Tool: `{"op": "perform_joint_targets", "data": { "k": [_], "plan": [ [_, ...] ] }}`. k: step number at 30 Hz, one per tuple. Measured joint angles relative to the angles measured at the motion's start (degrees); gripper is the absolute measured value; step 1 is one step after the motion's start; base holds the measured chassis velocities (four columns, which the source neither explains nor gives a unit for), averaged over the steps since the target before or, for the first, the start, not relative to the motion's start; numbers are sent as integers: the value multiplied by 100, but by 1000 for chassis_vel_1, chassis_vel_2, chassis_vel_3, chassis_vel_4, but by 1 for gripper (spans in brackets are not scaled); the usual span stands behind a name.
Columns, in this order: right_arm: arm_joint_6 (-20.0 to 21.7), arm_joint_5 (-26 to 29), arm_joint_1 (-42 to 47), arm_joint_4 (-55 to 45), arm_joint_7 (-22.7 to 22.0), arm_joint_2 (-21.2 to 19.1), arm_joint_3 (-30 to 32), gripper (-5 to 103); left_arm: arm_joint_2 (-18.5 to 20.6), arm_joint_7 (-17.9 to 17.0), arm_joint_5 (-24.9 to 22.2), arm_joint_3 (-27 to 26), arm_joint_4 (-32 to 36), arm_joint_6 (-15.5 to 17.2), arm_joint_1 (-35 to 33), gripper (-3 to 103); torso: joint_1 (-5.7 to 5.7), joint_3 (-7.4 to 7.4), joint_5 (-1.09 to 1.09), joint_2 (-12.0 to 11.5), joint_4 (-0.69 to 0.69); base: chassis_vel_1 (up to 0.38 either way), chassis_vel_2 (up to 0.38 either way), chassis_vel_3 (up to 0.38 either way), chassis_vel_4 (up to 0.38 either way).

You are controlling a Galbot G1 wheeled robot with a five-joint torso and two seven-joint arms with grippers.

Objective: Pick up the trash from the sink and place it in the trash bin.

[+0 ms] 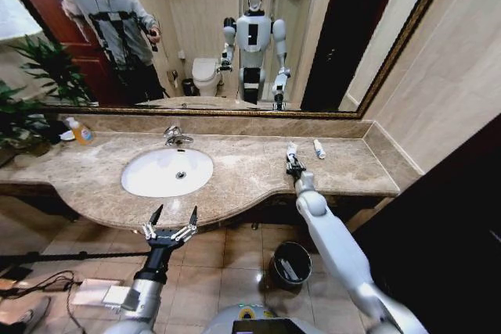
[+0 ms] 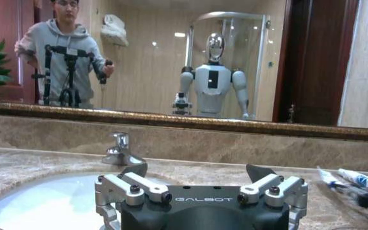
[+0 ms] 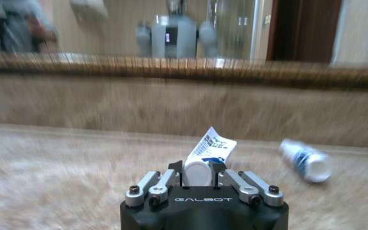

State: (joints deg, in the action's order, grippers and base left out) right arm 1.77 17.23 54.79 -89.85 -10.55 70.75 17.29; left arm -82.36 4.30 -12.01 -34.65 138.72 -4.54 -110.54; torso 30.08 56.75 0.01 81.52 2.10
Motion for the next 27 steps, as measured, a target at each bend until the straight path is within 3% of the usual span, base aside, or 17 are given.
{"op": "perform_joint_targets", "data": {
  "k": [3,5,11,27],
  "plan": [
    [-165,53,835,-1001,-59,-137,186,26,0,2,0,0,0,0,0,100,0,0,0,0,0,0,0,0,0],
    [-183,52,973,-1153,-72,-145,243,26,2,4,0,1,0,0,0,100,0,-1,1,0,1,0,0,0,0],
    [-383,-102,2572,-2301,-180,151,903,26,3,2,0,1,0,0,0,100,-1,-1,-2,0,-1,0,0,0,0],
    [-1170,-565,4186,-2368,-368,788,1034,26,1,2,0,0,0,0,0,100,0,0,-1,1,1,0,0,0,0]
  ]
}}
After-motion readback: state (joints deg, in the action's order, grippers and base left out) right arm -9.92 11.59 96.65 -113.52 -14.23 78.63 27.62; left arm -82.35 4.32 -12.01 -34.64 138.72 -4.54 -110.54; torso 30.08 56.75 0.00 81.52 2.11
